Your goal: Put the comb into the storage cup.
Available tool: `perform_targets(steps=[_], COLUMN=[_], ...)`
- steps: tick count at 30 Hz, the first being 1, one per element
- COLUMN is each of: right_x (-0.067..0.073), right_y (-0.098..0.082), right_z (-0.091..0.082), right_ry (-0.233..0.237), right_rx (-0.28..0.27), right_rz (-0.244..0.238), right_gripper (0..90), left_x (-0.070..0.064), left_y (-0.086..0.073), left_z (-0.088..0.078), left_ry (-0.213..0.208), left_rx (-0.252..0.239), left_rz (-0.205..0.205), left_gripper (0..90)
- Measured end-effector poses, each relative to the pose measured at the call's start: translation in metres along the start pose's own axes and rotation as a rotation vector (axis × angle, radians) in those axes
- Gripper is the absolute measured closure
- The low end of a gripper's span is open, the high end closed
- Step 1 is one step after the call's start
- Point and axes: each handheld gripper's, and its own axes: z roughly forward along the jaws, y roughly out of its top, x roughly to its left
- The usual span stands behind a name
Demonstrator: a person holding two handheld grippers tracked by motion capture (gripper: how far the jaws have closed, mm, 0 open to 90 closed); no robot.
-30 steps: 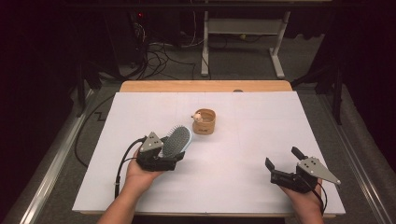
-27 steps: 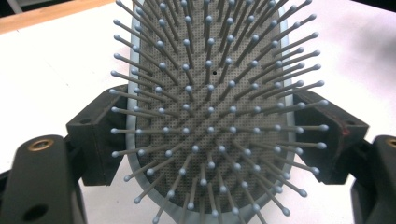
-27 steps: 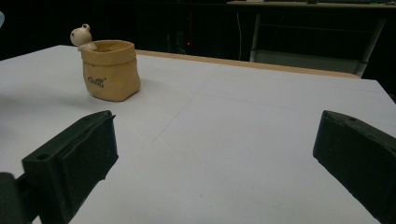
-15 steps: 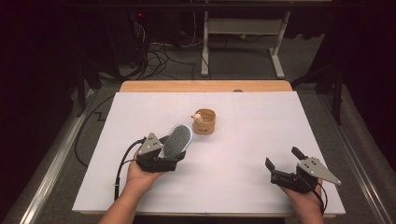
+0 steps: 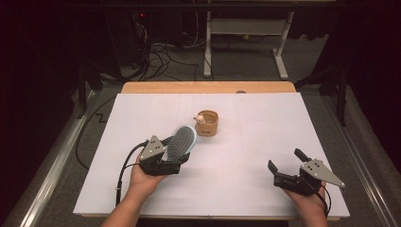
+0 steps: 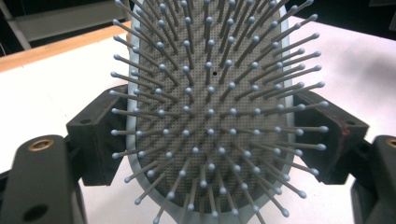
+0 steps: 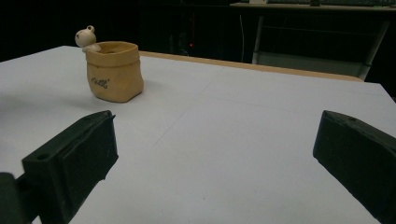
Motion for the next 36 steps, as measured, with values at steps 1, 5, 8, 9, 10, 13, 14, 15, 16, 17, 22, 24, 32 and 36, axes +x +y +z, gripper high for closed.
perform_targets(steps=[1, 5, 8, 9, 10, 13, 14, 15, 16, 17, 22, 24, 32, 36], right_x=[0.0, 0.002, 0.003, 0.003, 0.003, 0.004, 0.004, 0.004, 0.004, 0.004, 0.005, 0.005, 0.005, 0.006], right_y=[0.0, 0.0, 0.0, 0.0, 0.0, 0.0, -0.001, -0.001, 0.0, 0.0, 0.0, 0.0, 0.0, 0.0], right_z=[0.0, 0.001, 0.001, 0.001, 0.001, 0.002, 0.002, 0.002, 0.002, 0.002, 0.0, 0.001, 0.0, 0.001], right_ry=[0.002, 0.006, 0.01, 0.011, 0.012, 0.014, 0.015, 0.016, 0.017, 0.017, 0.017, 0.016, 0.017, 0.018], right_rx=[0.0, 0.004, 0.004, 0.004, 0.004, 0.005, 0.005, 0.005, 0.005, 0.004, 0.0, 0.001, 0.0, 0.001], right_rz=[0.0, 0.0, -0.003, -0.003, -0.002, 0.001, 0.001, -0.001, 0.001, 0.001, -0.003, -0.002, -0.001, -0.005], right_gripper=[0.6, 0.5, 0.6, 0.6, 0.6, 0.6, 0.6, 0.6, 0.6, 0.6, 0.6, 0.6, 0.6, 0.6], left_x=[0.0, -0.002, -0.003, -0.004, -0.004, -0.005, -0.006, -0.006, -0.007, -0.007, -0.009, -0.009, -0.01, -0.011], left_y=[0.0, 0.001, 0.001, 0.001, 0.001, 0.002, 0.002, 0.002, 0.002, 0.002, 0.004, 0.005, 0.009, 0.009], left_z=[0.0, -0.001, -0.001, -0.001, -0.001, -0.001, -0.001, -0.001, 0.0, -0.001, -0.002, -0.003, -0.003, -0.003], left_ry=[0.001, 0.001, -0.006, -0.009, -0.01, -0.019, -0.021, -0.021, -0.02, -0.02, -0.014, -0.011, -0.009, -0.01], left_rx=[-0.002, -0.024, -0.038, -0.041, -0.044, -0.05, -0.051, -0.051, -0.052, -0.054, -0.078, -0.088, -0.112, -0.115], left_rz=[0.001, 0.007, 0.006, 0.005, 0.007, 0.003, 0.005, 0.008, 0.009, 0.008, 0.016, 0.02, 0.028, 0.039], left_gripper=[20.0, 20.0, 20.0, 20.0, 20.0, 20.0, 20.0, 20.0, 20.0, 20.0, 20.0, 20.0, 20.0, 20.0])
